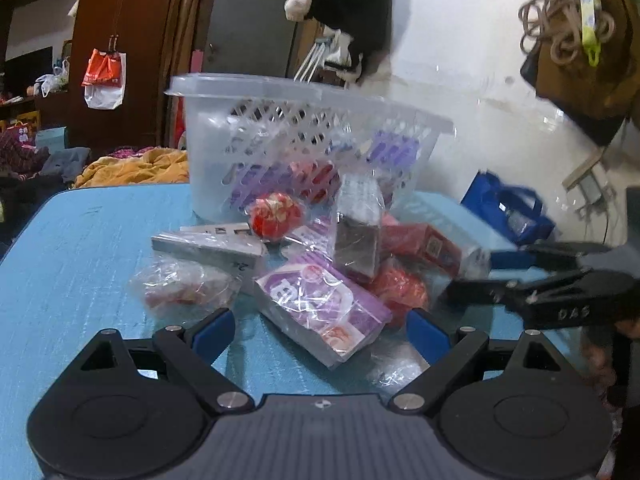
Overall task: Organize objects
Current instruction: 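Grasp the purple-wrapped pack with the left tool while the right tool grasps the blue-white box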
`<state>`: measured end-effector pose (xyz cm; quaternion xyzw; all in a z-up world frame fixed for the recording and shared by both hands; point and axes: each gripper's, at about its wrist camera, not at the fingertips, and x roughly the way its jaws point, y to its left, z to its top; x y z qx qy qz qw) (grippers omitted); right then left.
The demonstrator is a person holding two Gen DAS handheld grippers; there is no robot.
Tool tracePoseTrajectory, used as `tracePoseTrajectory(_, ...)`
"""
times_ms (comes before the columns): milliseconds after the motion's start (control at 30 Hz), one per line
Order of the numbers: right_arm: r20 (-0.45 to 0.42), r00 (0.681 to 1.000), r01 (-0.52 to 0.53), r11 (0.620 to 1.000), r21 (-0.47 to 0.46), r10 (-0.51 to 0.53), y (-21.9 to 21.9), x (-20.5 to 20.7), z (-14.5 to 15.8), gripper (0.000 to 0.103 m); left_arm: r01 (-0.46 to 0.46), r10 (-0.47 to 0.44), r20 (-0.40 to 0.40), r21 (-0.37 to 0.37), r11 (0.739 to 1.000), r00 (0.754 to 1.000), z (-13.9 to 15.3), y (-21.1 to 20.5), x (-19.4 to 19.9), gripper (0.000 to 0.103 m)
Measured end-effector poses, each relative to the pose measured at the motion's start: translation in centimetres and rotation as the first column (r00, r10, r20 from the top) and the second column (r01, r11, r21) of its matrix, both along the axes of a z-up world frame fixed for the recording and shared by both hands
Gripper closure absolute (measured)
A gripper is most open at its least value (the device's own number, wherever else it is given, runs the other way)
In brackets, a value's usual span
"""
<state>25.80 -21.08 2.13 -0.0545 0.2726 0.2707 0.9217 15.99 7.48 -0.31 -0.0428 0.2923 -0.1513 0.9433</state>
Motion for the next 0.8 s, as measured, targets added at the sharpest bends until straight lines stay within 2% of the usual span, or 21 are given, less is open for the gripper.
tracePoseTrajectory(67,-0.010,1.000,-0.002,0.999,0.038,0.003,-0.6,0.3,0.0,0.027,-0.006,0.006,0.009,0.037,0.999,1.000,0.0,-0.5,0.0,0.008)
tracePoseTrajectory(100,-0.015,1.000,-0.003,0.998,0.058,0.004,-0.8,0.3,0.0,0.027,-0.012,0.011,0.017,0.049,0.999,1.000,0.0,-0.6,-0.1,0.012)
tracePoseTrajectory(133,-0.018,1.000,-0.006,0.997,0.079,0.008,-1.2,0.3,-0.1,0.027,-0.018,0.016,0.026,0.066,0.998,1.000,0.0,-0.8,-0.3,0.027)
tracePoseTrajectory(200,-0.012,1.000,-0.012,0.993,0.116,0.014,-1.7,0.1,-0.1,0.027,0.000,-0.003,0.036,0.086,0.996,0.999,-0.2,-1.1,-0.8,0.042)
tracePoseTrajectory(367,0.021,1.000,-0.008,0.986,0.169,0.005,-2.3,-0.2,0.1,0.027,-0.021,0.008,0.121,0.111,0.994,0.993,-0.3,-1.2,-2.8,0.042)
tracePoseTrajectory(500,0.045,0.999,-0.005,0.981,0.193,-0.004,-2.6,-0.5,0.2,0.027,-0.013,0.002,0.165,0.066,0.998,0.986,-0.6,-0.5,-4.3,0.042)
tracePoseTrajectory(700,0.111,0.993,0.011,0.974,0.226,-0.037,-3.1,-1.3,0.4,0.027,-0.031,0.020,0.256,0.038,0.999,0.966,0.1,0.1,-5.8,0.042)
tracePoseTrajectory(800,0.141,0.988,0.029,0.969,0.244,-0.065,-3.3,-1.7,0.5,0.027,-0.057,0.051,0.283,0.015,0.998,0.958,0.2,0.6,-5.8,0.042)
